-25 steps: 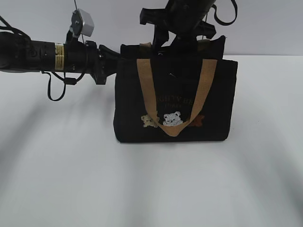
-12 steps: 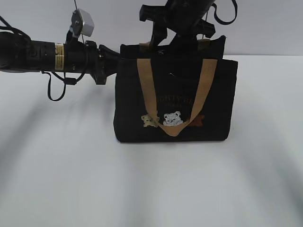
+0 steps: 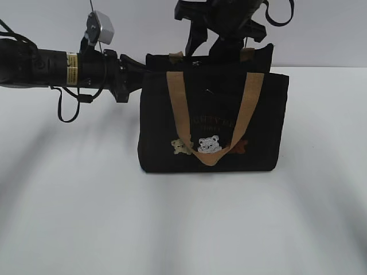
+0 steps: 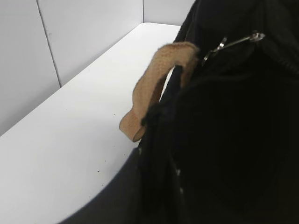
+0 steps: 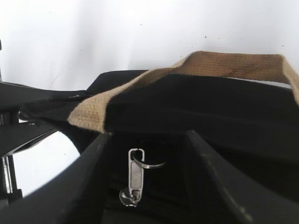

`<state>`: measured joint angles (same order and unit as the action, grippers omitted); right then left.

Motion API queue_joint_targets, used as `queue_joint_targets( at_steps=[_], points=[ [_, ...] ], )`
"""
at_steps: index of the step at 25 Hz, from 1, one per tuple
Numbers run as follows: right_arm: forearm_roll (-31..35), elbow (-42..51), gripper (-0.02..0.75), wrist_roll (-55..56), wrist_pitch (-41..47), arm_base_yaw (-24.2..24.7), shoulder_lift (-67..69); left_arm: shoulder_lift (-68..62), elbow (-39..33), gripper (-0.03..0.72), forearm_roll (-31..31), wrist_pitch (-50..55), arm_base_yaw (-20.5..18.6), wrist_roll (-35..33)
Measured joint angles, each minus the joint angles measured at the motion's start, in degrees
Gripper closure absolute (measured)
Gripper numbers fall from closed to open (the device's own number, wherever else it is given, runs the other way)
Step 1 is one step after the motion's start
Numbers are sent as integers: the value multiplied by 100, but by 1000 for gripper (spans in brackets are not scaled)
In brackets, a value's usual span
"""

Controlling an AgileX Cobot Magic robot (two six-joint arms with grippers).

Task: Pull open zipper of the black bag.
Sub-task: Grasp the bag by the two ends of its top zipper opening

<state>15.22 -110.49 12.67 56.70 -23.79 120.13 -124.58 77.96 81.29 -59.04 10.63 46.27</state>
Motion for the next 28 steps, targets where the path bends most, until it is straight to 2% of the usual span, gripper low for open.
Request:
queue_joint_targets(
  at_steps=[13, 26, 28],
  points=[
    [85, 0, 359, -44, 388, 0, 66, 0, 0, 597, 0, -6, 0, 0],
    [121, -5, 360, -78, 209, 0, 251, 0, 0, 596, 22, 28, 0, 0],
    [124, -5, 378, -78, 184, 0, 252, 0, 0, 596, 17, 63, 0, 0]
  ],
)
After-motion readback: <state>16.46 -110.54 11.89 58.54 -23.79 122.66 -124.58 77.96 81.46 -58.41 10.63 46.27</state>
